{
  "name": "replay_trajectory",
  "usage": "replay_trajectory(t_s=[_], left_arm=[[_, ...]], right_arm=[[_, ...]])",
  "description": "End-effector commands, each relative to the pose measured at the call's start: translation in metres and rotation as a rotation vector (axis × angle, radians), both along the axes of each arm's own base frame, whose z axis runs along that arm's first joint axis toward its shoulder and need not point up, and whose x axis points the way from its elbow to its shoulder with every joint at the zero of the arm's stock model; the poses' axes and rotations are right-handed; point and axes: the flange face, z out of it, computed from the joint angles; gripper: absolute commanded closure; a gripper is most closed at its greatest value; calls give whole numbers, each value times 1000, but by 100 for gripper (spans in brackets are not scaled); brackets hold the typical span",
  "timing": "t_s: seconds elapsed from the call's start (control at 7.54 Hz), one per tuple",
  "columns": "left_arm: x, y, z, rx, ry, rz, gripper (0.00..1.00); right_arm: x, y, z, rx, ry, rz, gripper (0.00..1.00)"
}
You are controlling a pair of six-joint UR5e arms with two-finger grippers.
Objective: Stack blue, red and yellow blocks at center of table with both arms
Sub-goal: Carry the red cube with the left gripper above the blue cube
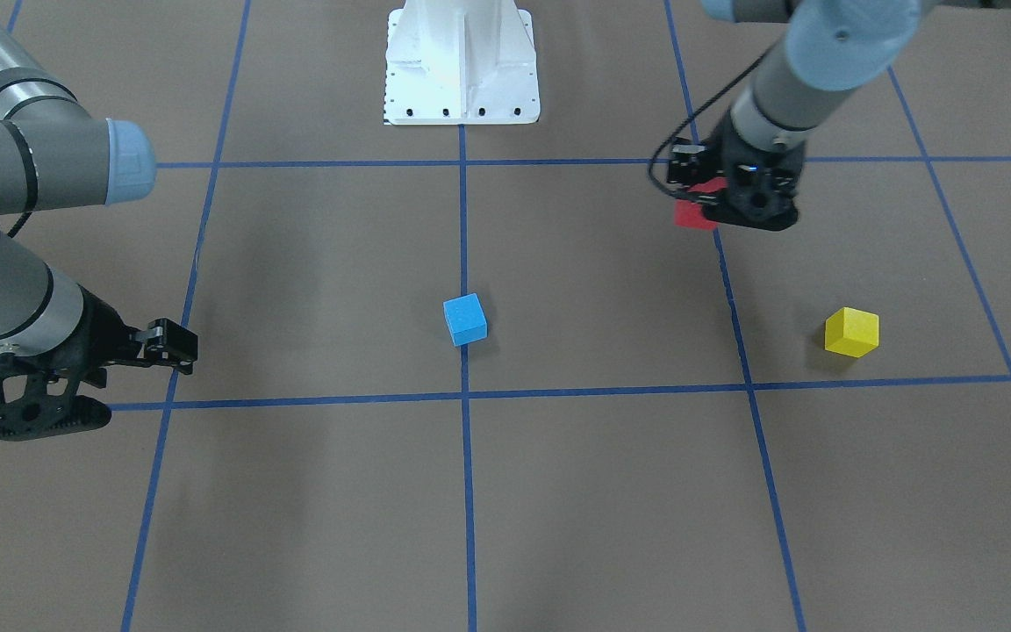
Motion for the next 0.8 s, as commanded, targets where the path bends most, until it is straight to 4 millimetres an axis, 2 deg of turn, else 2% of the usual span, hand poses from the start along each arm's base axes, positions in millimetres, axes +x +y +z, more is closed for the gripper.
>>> replay_trajectory(t_s=[0.0,0.13,0.27,0.4,0.66], left_arm=[[99,-21,-87,-107,-4,-91,100],[129,-34,-78,-136,30,-146,100],[163,-48,-70,-172,26,-175,100],[183,-51,-69,-214,22,-209,100],[195,-43,-70,-254,12,-278,100]], right_arm=[[52,-11,38,51,29,-33,0],[68,-11,54,58,39,-39,0],[83,-6,77,65,54,-59,0],[100,-7,85,87,58,-73,0],[105,-6,91,81,63,-70,0]])
